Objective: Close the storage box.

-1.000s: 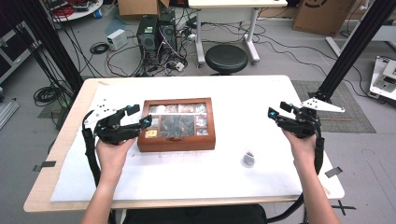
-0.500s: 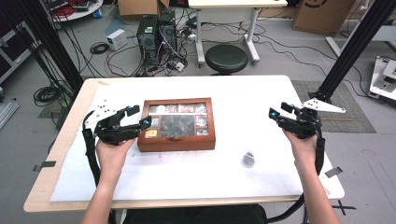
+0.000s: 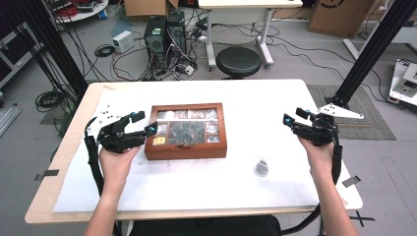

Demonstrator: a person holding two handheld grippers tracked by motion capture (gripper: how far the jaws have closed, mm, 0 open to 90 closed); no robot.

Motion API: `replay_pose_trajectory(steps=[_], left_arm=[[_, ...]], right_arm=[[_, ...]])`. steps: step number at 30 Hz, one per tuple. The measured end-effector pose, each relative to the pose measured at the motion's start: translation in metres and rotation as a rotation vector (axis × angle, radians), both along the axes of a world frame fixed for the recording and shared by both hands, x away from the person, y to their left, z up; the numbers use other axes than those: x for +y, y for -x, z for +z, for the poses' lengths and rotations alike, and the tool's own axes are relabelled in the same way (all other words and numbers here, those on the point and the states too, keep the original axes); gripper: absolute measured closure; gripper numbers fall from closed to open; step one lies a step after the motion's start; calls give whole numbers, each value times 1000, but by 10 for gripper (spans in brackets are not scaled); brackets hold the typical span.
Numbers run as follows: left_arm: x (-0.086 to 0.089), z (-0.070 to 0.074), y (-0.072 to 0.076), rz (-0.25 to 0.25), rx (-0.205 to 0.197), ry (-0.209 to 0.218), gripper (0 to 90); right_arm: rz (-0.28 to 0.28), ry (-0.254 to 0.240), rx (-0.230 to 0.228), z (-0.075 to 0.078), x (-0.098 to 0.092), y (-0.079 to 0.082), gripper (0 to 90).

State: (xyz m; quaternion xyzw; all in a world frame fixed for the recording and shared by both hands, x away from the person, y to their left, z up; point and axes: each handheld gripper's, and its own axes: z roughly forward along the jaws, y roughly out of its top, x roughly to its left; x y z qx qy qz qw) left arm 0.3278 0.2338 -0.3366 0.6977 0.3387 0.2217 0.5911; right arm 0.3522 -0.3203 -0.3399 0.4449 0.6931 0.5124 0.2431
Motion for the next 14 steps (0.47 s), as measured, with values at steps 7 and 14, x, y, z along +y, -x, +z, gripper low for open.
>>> replay_pose_trajectory(steps=[7,14], left_arm=[[2,0,0,4,2,5,332],[3,0,0,10,-3,6,332]], right_arm=[[0,-1,1,0,0,0,380],[2,0,2,-1,0,-1,377]])
